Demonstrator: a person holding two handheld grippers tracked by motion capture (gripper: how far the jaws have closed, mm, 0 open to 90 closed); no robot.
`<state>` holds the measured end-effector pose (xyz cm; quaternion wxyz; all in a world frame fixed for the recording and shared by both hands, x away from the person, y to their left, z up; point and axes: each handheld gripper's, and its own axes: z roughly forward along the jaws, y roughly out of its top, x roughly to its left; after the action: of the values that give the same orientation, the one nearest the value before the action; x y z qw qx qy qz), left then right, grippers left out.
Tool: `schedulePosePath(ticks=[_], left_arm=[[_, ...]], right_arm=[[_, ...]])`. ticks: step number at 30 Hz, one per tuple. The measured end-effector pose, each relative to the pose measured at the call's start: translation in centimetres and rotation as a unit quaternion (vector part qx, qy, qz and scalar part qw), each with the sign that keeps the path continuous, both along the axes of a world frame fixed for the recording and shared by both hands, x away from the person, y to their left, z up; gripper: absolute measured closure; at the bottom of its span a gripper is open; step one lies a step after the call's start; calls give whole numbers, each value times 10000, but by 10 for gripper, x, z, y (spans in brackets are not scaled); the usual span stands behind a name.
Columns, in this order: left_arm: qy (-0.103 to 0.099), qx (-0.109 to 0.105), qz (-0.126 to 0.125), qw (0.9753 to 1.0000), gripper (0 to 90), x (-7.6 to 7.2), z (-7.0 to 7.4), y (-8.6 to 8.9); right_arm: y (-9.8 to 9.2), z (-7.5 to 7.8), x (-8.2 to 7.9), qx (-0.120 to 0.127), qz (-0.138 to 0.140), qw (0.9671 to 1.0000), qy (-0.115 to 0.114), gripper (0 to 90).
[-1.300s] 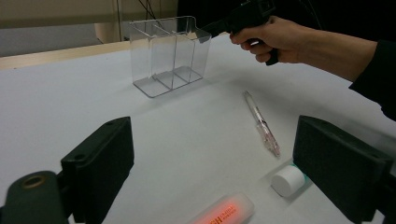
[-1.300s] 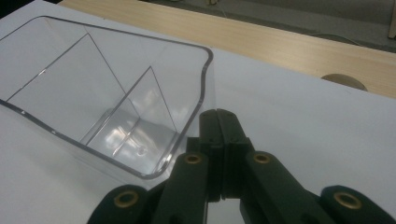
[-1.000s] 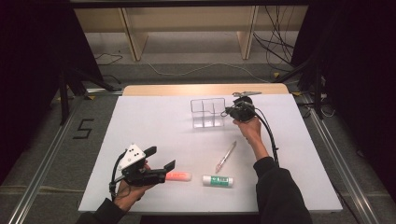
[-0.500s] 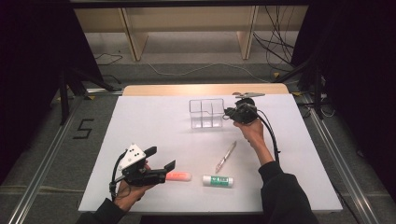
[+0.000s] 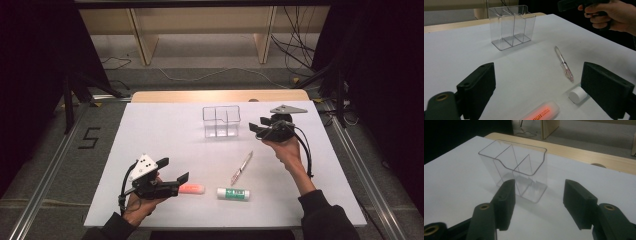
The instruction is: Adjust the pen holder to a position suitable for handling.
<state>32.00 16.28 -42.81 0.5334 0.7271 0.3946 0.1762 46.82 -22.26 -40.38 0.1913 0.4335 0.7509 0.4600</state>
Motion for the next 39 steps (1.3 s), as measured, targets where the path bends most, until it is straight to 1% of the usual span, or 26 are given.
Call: schedulePosePath(ticks=[1, 3, 4, 6, 7, 9, 10, 17, 19, 22, 23, 25, 26, 29, 31, 32, 34, 35, 36, 38, 39], left_arm=[[21, -47, 29, 10000, 118, 1, 0, 0], [86, -38, 28, 10000, 121, 3, -1, 0], [139, -46, 23, 9999, 121, 3, -1, 0], [173, -18, 9, 9998, 122, 4, -1, -2], [181, -15, 6, 9998, 122, 4, -1, -3], [225, 62, -46, 9997, 122, 5, -1, -5], [238, 85, -31, 9997, 122, 6, -1, -6], [454, 160, -10, 9988, 127, 13, -1, -9], [511, 244, -30, 9984, 128, 16, 1, -12], [580, 376, -72, 9976, 128, 21, 3, -18], [601, 403, -73, 9974, 128, 22, 4, -21], [689, 499, -82, 9963, 131, 27, 6, -26], [748, 556, -104, 9956, 131, 29, 7, -29], [839, 714, -115, 9938, 142, 34, 8, -36], [960, 781, -180, 9921, 142, 38, 8, -42], [1013, 804, -187, 9914, 141, 40, 7, -45], [1098, 912, -227, 9895, 141, 44, 7, -51], [1136, 932, -241, 9889, 141, 46, 7, -55], [1166, 970, -274, 9880, 141, 48, 7, -58], [1179, 1024, -312, 9872, 141, 51, 7, -66], [1219, 1055, -360, 9863, 141, 53, 8, -70]], right_arm=[[-4, 0, -5, 33, -13, 10000, -39, 426], [-11, -2, -15, 91, -38, 9999, -65, 408], [-14, -4, -20, 70, -45, 9999, -94, 400], [-18, -6, -27, 24, -56, 10000, -76, 383], [-19, -7, -31, 39, -81, 9999, -66, 378], [-23, -8, -37, 63, -93, 9999, -108, 370], [-24, -8, -41, 69, -88, 9999, -131, 366], [-33, -7, -65, 202, -152, 9993, -266, 358], [-34, -8, -71, 226, -143, 9992, -306, 356], [-36, -8, -82, 196, -127, 9992, -333, 351], [-37, -8, -86, 239, -130, 9991, -333, 351], [-39, -8, -92, 278, -149, 9989, -337, 350], [-39, -8, -96, 260, -151, 9989, -362, 351], [-41, -11, -103, 159, -185, 9989, -398, 348], [-41, -13, -108, 123, -173, 9991, -377, 346], [-41, -14, -110, 65, -169, 9991, -373, 345], [-41, -16, -113, 14, -153, 9991, -400, 342], [-41, -17, -115, 15, -151, 9991, -386, 341], [-42, -17, -116, 33, -159, 9990, -421, 340], [-42, -18, -119, 91, -161, 9989, -431, 339], [-42, -18, -121, 100, -133, 9988, -461, 337]])
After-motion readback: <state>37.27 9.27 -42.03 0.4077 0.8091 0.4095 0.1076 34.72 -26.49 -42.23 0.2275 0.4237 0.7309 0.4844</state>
